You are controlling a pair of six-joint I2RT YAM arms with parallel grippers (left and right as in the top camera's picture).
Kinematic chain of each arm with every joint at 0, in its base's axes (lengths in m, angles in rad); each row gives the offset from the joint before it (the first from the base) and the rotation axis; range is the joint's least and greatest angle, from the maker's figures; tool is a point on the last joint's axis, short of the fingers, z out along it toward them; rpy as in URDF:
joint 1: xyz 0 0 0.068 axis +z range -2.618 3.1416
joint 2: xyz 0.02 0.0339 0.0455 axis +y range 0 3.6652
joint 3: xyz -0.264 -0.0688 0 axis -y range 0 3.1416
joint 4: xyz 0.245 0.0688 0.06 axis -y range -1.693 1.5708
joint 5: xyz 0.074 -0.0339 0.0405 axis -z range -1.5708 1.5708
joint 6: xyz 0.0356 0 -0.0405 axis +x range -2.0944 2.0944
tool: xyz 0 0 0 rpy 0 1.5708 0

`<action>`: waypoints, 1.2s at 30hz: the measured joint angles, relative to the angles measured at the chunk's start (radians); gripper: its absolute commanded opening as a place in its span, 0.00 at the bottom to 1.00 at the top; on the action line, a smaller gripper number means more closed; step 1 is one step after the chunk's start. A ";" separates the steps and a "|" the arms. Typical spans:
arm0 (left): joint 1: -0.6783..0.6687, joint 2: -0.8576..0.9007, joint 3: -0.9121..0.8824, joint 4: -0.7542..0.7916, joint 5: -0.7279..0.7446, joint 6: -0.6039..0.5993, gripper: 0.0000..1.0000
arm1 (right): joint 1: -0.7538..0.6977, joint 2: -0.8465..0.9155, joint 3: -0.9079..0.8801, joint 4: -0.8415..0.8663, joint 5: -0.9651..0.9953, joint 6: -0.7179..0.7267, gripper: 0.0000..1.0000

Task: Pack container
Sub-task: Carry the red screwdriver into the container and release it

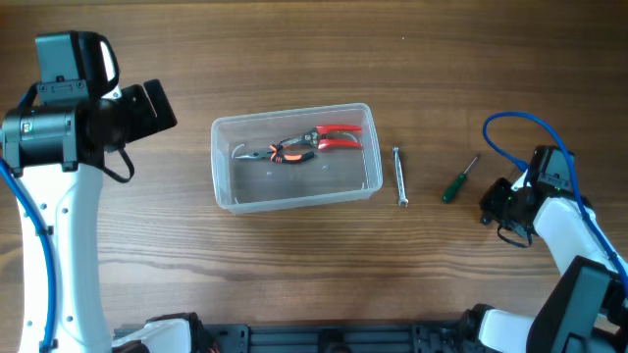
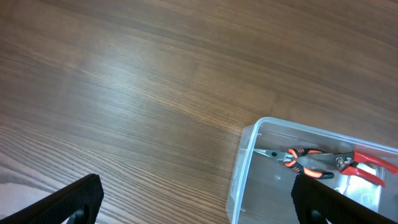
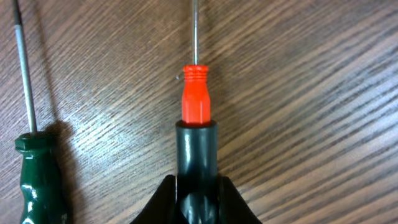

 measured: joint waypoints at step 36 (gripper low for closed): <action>0.000 0.000 0.000 0.000 0.000 0.000 1.00 | 1.010 0.238 0.410 0.097 -0.065 -1.077 0.04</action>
